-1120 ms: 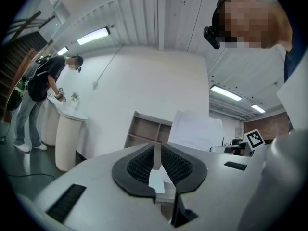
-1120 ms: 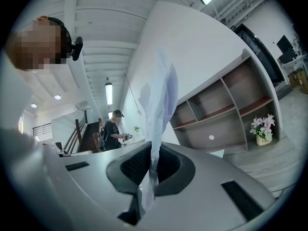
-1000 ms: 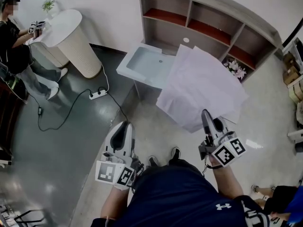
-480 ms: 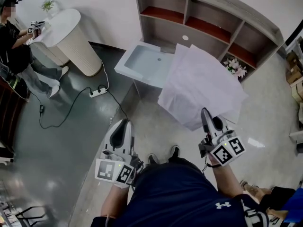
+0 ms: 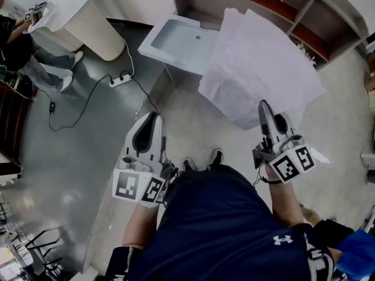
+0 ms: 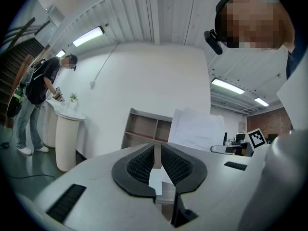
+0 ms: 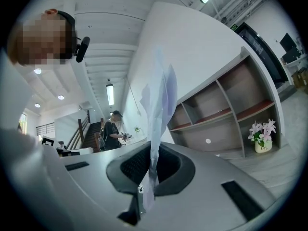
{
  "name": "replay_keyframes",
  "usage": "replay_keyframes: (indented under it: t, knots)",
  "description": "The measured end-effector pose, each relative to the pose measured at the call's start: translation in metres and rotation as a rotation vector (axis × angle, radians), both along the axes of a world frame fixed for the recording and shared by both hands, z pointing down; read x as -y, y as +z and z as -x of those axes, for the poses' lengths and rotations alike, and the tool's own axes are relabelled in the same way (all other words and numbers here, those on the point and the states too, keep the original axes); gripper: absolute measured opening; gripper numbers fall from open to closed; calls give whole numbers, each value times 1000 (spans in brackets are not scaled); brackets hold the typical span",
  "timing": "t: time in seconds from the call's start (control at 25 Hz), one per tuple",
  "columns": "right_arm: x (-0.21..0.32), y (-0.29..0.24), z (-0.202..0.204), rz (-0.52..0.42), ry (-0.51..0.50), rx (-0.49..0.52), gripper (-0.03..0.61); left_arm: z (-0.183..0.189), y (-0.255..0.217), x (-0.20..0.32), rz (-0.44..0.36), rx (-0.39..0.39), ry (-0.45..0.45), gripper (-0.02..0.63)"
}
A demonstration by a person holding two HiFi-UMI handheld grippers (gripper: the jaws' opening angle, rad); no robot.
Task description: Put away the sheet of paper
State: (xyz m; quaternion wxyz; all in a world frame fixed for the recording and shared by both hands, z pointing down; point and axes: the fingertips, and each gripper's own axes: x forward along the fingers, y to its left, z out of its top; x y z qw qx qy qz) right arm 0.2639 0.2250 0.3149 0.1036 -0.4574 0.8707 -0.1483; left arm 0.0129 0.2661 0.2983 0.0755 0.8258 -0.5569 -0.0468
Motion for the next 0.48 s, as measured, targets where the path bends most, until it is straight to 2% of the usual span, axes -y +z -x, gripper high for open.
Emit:
replay_keyframes:
  t: [0.48]
  knots:
    - [11,-3,-16,46,-39,0,15,-15,-11,4,34,19,-42,55]
